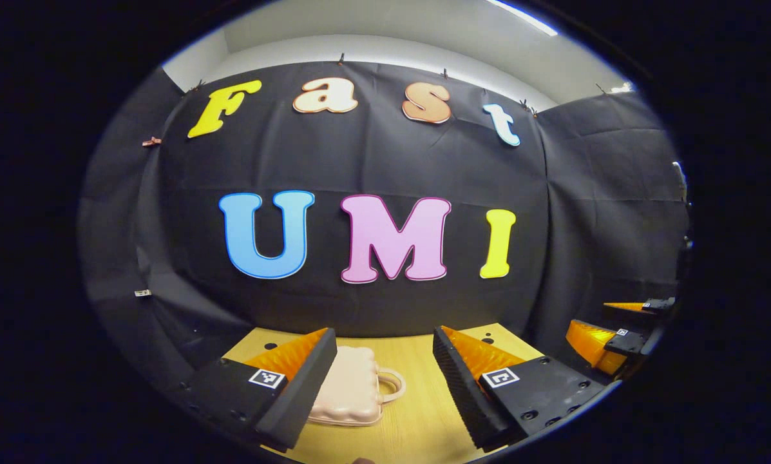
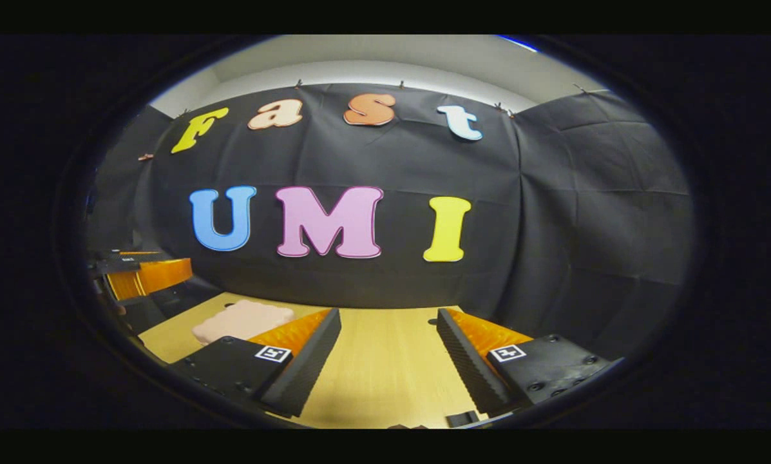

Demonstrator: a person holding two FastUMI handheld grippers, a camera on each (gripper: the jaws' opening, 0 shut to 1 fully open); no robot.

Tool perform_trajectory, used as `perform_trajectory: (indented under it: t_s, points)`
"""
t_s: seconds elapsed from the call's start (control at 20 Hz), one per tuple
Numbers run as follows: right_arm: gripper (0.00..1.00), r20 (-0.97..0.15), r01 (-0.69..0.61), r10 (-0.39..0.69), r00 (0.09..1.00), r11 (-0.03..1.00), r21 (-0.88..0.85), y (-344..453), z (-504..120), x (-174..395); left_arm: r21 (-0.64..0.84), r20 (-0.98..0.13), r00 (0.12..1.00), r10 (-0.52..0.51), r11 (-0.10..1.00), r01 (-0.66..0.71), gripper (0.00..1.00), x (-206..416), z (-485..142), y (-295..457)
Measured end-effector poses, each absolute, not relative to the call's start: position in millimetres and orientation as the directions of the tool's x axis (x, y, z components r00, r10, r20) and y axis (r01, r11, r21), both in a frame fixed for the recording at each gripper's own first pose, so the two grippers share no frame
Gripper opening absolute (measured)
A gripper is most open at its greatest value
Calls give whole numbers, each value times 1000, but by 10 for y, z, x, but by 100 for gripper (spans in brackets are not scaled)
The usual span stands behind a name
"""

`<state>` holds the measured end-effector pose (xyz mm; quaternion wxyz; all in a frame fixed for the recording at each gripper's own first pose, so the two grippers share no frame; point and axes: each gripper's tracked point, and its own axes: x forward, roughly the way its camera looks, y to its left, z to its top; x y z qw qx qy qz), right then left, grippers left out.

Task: First open the suitcase, pack the skin care products into it, and then close the suitcase.

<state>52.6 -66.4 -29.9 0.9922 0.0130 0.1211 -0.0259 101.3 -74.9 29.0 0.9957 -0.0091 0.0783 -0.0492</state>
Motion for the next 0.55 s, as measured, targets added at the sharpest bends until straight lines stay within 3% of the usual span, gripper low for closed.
perform_trajectory:
  t_s: [0.15,0.2,0.25,0.55]
  points:
    - [96,-215,59,-52,975,998,28,-562,-268,353,-18,-144,986,-90,996,88,95,743,293,-573]
    - [91,-221,59,-50,974,998,34,-529,-289,294,-25,-138,987,-81,997,78,93,688,297,-523]
    - [96,-224,53,-42,974,998,43,-483,-306,237,-37,-128,989,-73,997,69,95,663,308,-487]
    - [96,-229,76,-62,972,996,55,-510,-330,146,-39,-111,992,-58,998,54,95,624,322,-487]
